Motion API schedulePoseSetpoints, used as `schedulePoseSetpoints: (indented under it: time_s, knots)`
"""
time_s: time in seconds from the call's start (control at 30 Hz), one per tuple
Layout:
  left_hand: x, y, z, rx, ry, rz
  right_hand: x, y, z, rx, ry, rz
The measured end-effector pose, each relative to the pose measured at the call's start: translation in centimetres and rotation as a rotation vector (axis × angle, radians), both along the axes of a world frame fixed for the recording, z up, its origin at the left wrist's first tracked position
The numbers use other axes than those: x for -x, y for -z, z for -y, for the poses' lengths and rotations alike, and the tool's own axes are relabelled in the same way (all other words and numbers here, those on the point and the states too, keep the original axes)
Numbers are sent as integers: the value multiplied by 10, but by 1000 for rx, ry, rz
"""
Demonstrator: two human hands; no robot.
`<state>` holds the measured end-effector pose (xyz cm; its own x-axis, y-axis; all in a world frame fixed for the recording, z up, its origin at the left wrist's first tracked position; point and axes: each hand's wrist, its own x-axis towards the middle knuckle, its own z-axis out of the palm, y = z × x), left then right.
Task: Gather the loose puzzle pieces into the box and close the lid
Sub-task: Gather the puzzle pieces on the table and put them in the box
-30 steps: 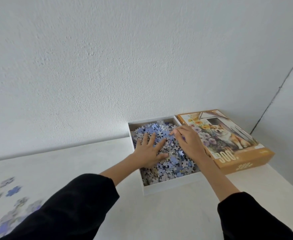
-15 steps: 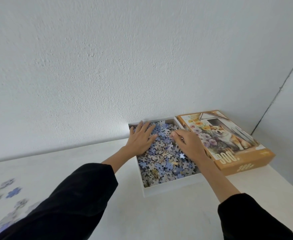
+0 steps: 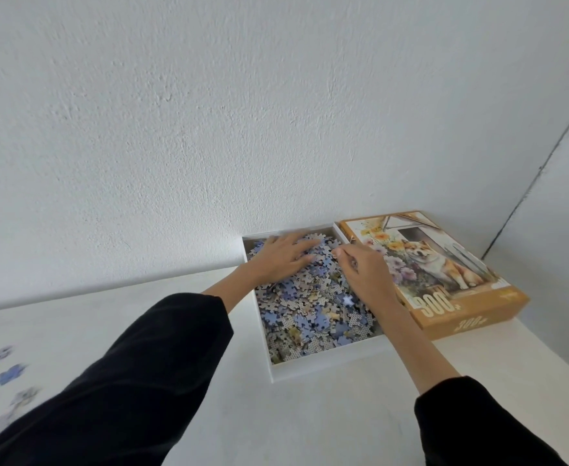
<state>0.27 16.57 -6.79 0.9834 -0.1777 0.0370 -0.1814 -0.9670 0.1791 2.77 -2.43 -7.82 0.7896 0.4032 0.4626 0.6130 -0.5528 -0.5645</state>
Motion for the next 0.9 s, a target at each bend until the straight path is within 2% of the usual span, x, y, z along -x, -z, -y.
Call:
schedulePoseSetpoints:
  time_s: [0.07, 0.2, 0.3, 0.4, 0.47, 0.53, 0.63, 0.73, 0.83, 0.9]
  knots:
    - [9, 3, -7, -21, -87, 58, 0, 1, 0, 57, -23, -27]
    - [22, 9, -17, 5, -166, -31, 1, -1, -1, 216, -76, -23]
    - [21, 3, -15, -40, -201, 1, 7, -6, 1, 227, -122, -59]
    - [23, -5, -6, -38, -224, 31, 15, -12, 9, 245, -208, -176]
    - [30, -9, 1, 18, -155, 33, 21, -16, 15, 260, -230, -224]
    - [43, -10, 7, 56, -16, -51, 27, -15, 20, 211, -228, -210]
    - [66, -9, 13, -119, 164, -223, 33, -13, 25, 186, -213, -168]
    - [79, -17, 11, -235, 204, -293, 35, -13, 28, 207, -202, -203]
    - [77, -33, 14, -83, 185, -361, 36, -15, 25, 199, -160, -175]
    - [78, -35, 17, -22, 170, -343, 38, -12, 22, 230, -153, -130]
